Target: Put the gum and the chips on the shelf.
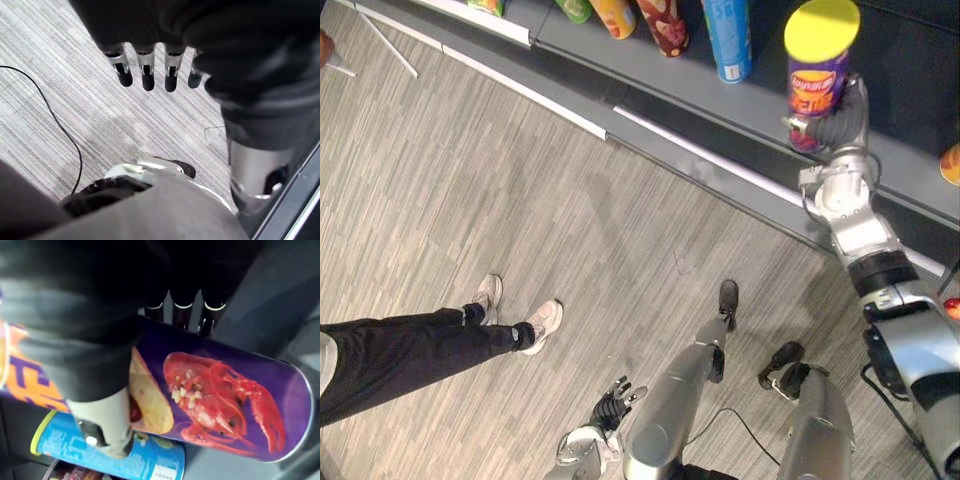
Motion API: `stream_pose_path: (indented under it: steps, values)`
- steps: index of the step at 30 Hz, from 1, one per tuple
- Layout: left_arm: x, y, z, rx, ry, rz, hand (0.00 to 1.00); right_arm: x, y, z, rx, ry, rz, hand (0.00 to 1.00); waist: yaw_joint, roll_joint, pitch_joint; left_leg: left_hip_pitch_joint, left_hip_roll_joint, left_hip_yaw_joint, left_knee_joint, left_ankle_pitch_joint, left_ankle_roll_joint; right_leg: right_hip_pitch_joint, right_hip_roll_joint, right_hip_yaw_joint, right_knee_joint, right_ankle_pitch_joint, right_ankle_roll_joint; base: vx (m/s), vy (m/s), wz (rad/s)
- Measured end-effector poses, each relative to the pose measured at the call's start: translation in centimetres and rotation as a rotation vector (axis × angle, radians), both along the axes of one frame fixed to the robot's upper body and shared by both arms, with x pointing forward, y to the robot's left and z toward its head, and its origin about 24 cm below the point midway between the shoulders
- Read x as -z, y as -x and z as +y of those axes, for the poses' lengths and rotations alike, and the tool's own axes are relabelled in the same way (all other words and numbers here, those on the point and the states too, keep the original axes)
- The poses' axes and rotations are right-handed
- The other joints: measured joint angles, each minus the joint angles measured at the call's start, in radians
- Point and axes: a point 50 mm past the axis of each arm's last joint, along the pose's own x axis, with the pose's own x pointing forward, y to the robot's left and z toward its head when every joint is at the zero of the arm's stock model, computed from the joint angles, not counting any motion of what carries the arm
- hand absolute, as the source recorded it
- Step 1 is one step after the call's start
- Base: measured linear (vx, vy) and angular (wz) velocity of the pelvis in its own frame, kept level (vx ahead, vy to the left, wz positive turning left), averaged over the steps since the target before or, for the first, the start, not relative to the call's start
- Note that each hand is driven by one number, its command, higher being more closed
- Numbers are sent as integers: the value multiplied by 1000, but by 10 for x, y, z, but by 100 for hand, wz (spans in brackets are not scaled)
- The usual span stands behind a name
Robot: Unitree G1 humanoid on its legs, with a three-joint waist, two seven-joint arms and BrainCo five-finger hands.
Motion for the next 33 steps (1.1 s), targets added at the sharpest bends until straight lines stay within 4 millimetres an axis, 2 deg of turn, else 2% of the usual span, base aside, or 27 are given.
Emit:
stream_pose_path:
  steps: [6, 10, 33]
  values:
    - [-1, -1, -1, -2, 9, -8, 0, -18, 5, -13, 131, 9, -104, 100, 19, 0, 0, -15, 3, -2, 18, -12, 3, -3, 2, -5, -2, -1, -1, -11, -54, 1]
    - [-2, -2, -1, -1, 10, -10, 0, -27, 6, -12, 154, 5, -134, 100, 20, 0, 0, -28, 3, -2, 27, -18, 2, -12, 1, -6, -2, -1, -1, -1, -43, 1]
    - [-1, 0, -2, -7, 48, -4, 0, -26, 5, -15, 189, 14, -114, 100, 29, 0, 0, -53, 23, 4, 52, -35, 3, -27, 22, 1, -15, -2, -4, 0, -56, -2]
